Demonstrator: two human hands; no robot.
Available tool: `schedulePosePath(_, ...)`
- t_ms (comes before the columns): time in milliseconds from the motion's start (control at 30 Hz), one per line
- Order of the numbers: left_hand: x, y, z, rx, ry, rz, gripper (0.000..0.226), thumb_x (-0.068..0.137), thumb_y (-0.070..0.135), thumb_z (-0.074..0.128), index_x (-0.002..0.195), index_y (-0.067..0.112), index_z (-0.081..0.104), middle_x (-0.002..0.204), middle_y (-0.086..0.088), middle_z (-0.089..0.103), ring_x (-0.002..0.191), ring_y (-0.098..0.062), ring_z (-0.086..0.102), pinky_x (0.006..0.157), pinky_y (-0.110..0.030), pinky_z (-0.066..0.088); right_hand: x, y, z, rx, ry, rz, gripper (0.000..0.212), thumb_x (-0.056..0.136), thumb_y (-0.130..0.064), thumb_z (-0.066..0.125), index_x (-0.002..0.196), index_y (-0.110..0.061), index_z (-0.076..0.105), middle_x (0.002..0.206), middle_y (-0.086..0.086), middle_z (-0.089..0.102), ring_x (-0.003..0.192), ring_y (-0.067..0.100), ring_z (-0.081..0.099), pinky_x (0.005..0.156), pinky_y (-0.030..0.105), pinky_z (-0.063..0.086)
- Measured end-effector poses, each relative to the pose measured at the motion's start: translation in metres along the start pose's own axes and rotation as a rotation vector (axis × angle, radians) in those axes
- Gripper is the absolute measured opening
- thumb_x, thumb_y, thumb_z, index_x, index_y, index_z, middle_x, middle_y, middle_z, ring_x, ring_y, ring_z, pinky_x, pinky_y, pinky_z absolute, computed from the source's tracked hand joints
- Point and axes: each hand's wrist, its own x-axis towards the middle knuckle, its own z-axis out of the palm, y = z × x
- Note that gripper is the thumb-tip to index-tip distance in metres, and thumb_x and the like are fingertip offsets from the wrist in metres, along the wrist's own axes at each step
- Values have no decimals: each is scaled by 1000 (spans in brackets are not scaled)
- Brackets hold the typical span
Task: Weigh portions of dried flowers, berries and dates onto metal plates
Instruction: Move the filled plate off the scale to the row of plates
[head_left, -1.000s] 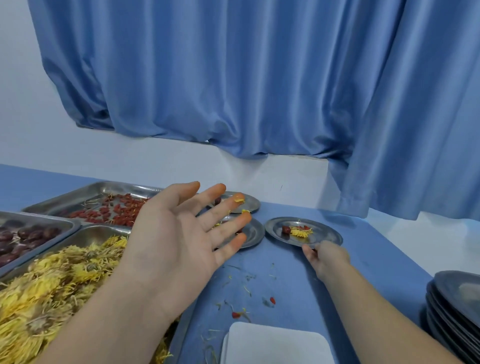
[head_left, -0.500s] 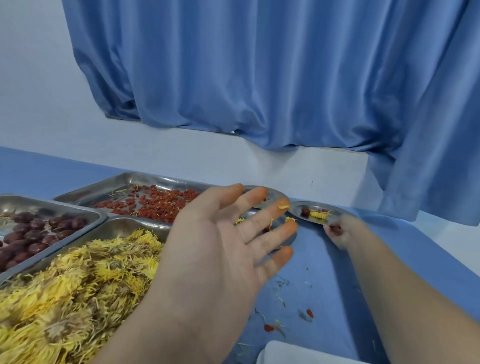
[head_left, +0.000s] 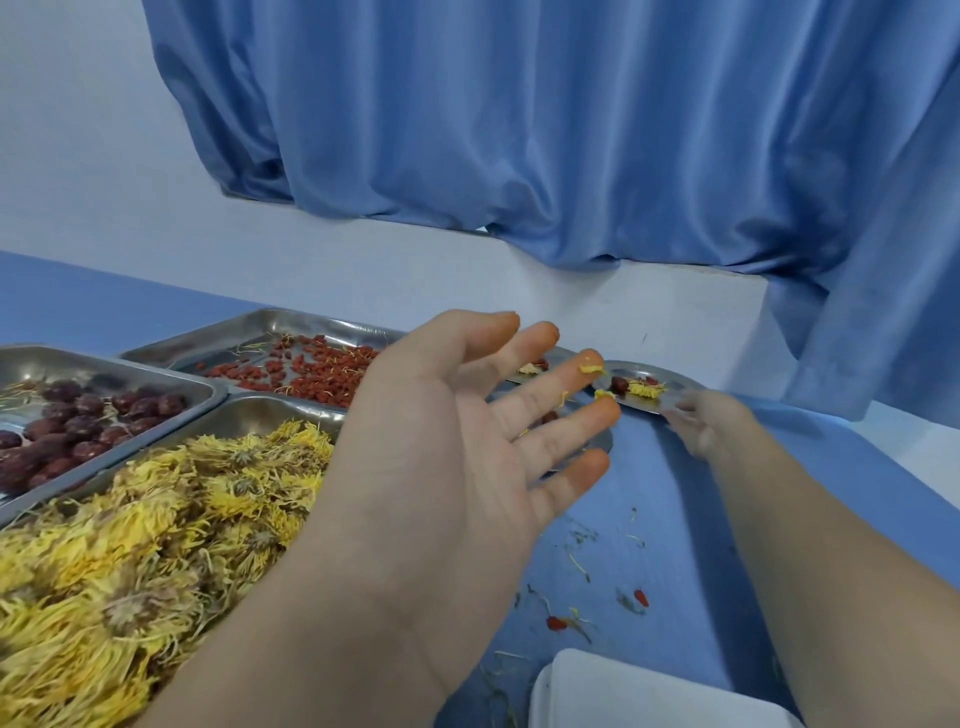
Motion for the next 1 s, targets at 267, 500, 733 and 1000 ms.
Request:
schedulePosePath(267, -1, -4, 4, 53, 0, -11, 60, 47, 36, 63, 105, 21, 70, 99, -3, 77, 86, -24, 75, 73, -38, 54, -35, -4, -4, -253, -38, 110, 39, 91, -24, 53, 128, -14, 49, 124, 14, 45, 93, 26, 58, 64, 33, 49)
schedulePosePath(500, -13, -6, 15, 49, -37, -37, 55, 59, 33, 62, 110, 16, 68, 103, -8, 76, 94, -26, 73, 83, -39, 52, -92, -17, 6, -391, -147, 102, 14, 92, -18, 52, 100, -8, 56, 98, 10, 55, 67, 20, 54, 57, 29, 46)
schedulePosePath(733, -20, -3, 22, 68, -55, -60, 29, 86, 29, 54, 107, 16, 68, 100, -7, 74, 104, -32, 69, 88, -39, 48, -197, -54, -1, -432, -343, 43, 18, 89, -15, 53, 104, -9, 60, 102, 11, 60, 65, 20, 56, 55, 25, 48)
schedulePosePath(1000, -35, 7, 35, 257, -218, -38, 37, 76, 35, 57, 106, 17, 68, 114, -12, 70, 109, -32, 66, 96, -44, 45, -328, -98, -84, -512, -396, -151, 10, 91, -18, 56, 98, -12, 58, 82, 5, 61, 71, 20, 62, 62, 27, 48)
